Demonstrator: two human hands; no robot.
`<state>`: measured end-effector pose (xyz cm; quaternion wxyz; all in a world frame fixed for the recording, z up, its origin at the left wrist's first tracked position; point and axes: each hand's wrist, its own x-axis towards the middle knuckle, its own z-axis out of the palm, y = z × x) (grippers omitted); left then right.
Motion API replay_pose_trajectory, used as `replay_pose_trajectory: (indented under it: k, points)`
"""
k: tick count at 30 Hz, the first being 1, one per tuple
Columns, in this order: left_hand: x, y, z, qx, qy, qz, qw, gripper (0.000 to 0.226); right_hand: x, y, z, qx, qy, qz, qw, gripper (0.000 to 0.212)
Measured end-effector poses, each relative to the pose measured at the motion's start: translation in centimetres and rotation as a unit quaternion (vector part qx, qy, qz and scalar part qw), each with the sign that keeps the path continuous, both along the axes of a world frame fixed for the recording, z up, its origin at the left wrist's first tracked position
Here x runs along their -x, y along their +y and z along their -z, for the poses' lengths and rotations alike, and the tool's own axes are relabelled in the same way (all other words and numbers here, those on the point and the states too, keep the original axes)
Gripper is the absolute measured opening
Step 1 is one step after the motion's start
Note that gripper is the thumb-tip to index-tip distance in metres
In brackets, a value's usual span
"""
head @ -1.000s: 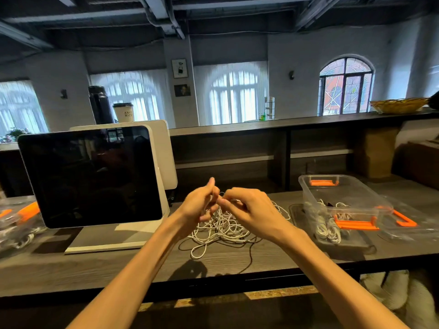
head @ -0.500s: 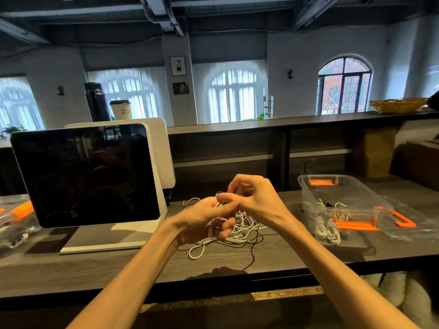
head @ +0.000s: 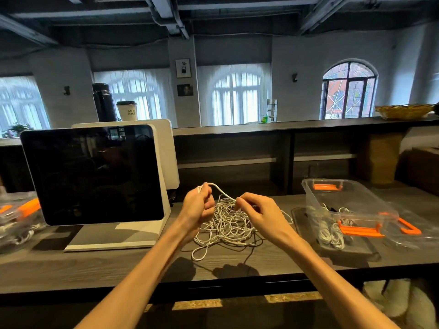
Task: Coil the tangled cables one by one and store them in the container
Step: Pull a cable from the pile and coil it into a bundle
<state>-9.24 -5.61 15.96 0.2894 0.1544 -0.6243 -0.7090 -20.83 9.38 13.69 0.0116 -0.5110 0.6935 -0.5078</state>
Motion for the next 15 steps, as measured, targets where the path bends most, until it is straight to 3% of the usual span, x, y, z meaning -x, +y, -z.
replay_pose_trajectory:
  k: [4, 10, 15]
  points:
    - [1.1, 1.4, -0.2, -0.048, 0.044, -0.022, 0.998, 0.035, -1.9, -1.7, -0.1, -0.040, 0.089, -0.004, 0.995, 0.022]
    - [1.1, 2.1, -0.3, 0.004, 0.023, -0.014, 1.000, 0.035, -2.0, -1.5, -0.4, -0.056, 0.118, -0.004, 0.991, 0.027]
    - [0.9, 2.3, -0.7, -0.155, 0.093, 0.012, 0.983, 0.027, -2.4, -1.1, -0.3, -0.057, 0.087, -0.035, 0.994, 0.027]
